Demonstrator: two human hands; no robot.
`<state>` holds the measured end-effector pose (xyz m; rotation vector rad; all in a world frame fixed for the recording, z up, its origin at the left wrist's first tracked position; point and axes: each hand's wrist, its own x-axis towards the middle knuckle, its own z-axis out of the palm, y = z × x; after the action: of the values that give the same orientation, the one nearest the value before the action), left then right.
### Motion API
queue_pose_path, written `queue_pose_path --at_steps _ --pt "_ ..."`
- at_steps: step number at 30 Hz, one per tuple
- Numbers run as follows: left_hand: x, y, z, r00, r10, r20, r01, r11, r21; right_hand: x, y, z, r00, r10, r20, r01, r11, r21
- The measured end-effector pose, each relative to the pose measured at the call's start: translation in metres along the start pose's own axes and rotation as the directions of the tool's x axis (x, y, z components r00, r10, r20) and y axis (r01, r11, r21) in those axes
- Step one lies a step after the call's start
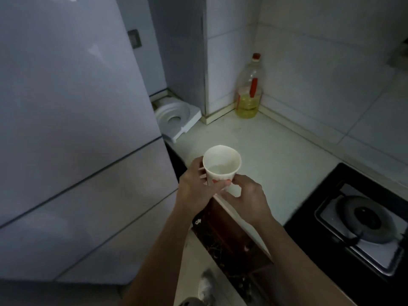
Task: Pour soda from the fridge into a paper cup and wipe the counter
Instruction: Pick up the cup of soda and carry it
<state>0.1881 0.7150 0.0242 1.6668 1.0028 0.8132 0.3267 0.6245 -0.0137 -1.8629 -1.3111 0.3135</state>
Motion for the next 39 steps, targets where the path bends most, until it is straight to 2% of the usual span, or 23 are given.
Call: queue_pose_path --at_steps 6,12,23,28,39 --pt "0.067 -0.004 0.019 0.984 0.003 0.180 0.008 0.998 -0.058 0.038 0.019 0.004 0.987 0.118 -0.111 -0.126 0.990 -0.068" --pt "0.109 -0.018 0.055 0.966 -0.042 0.257 0.073 0.991 -0.114 0.066 0.052 -0.003 0.966 0.208 -0.156 -0.224 0.970 -0.095" --pt "0.179 -0.075 0.126 0.948 -0.117 0.296 0.142 0.988 -0.063 0.121 0.147 0.020 0.929 0.327 -0.176 -0.351 0.927 -0.132" --pt "0.199 -0.103 0.153 0.958 -0.108 0.267 0.118 0.993 -0.022 0.141 0.184 0.034 0.908 0.389 -0.153 -0.408 0.905 -0.118" --pt "0.225 -0.138 0.177 0.969 -0.063 0.239 0.056 0.998 0.034 0.169 0.218 0.052 0.920 0.324 -0.222 -0.367 0.912 -0.186"
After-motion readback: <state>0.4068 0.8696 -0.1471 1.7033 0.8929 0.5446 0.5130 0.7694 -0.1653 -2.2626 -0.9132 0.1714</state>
